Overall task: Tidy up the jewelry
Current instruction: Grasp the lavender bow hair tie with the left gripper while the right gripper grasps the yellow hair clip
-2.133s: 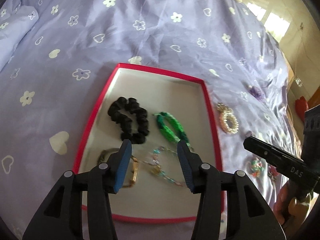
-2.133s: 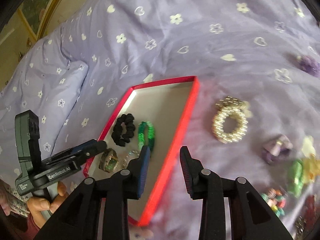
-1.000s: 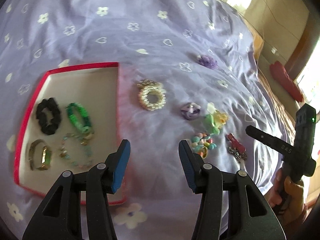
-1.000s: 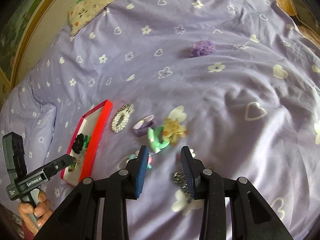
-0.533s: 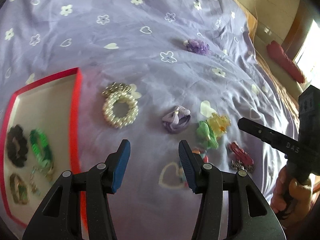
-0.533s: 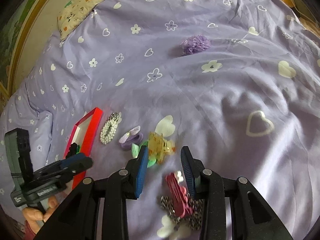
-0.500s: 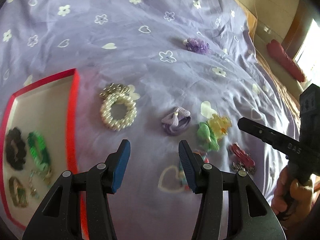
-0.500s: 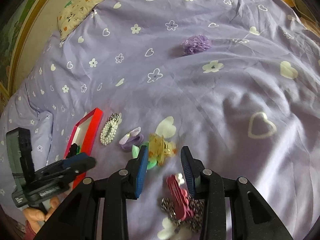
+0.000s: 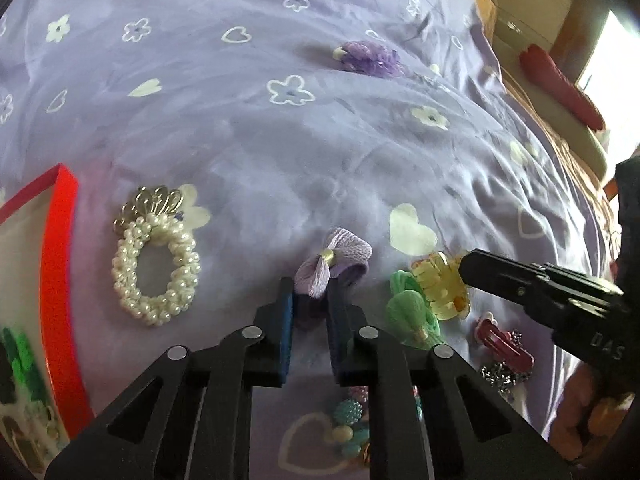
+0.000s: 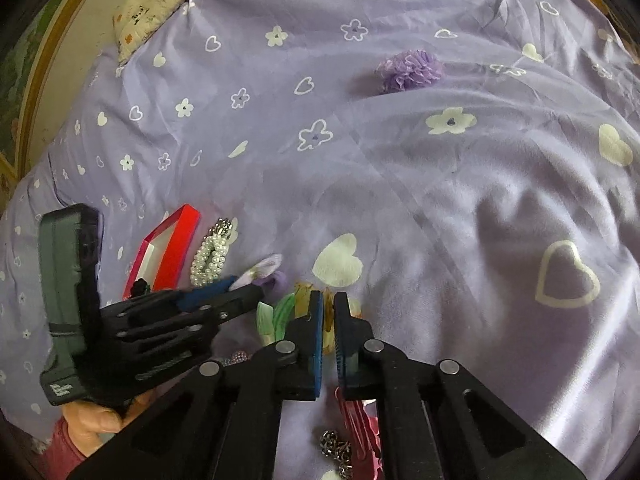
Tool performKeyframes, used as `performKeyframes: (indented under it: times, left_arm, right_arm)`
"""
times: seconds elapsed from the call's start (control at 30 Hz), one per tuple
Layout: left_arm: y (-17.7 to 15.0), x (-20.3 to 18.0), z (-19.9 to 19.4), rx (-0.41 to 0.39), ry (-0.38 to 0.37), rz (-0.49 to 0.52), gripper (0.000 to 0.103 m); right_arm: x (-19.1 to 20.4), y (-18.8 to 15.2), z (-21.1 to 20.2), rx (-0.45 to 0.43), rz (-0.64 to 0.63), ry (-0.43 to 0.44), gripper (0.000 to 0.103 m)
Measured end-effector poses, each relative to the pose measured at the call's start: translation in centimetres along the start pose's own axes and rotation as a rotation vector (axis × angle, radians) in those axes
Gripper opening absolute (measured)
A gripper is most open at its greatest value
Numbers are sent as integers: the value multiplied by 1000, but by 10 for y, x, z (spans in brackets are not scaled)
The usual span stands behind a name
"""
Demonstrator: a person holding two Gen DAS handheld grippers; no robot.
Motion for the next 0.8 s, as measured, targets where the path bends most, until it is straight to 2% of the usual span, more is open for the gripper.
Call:
performKeyframes:
  times: [0.43,0.8]
  left_arm:
    - [-10,19,-42,-57,-17,-64,7]
    - [-35,58,-99,-131,0,-152,7]
  right_arm:
    - [14,-1,-20,-40,13,32,4]
    - [65,-5,-20,-30,-32,100,4]
Point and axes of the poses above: each gripper's, at about its wrist camera, not at the fingertips, and z roughly the way its jaws point, x to its left, y to its top, the point moved 10 cm from there along z, roughly the way its jaws point, and after that the axes turned 7 degrees about -z, right-handed, at the moved point
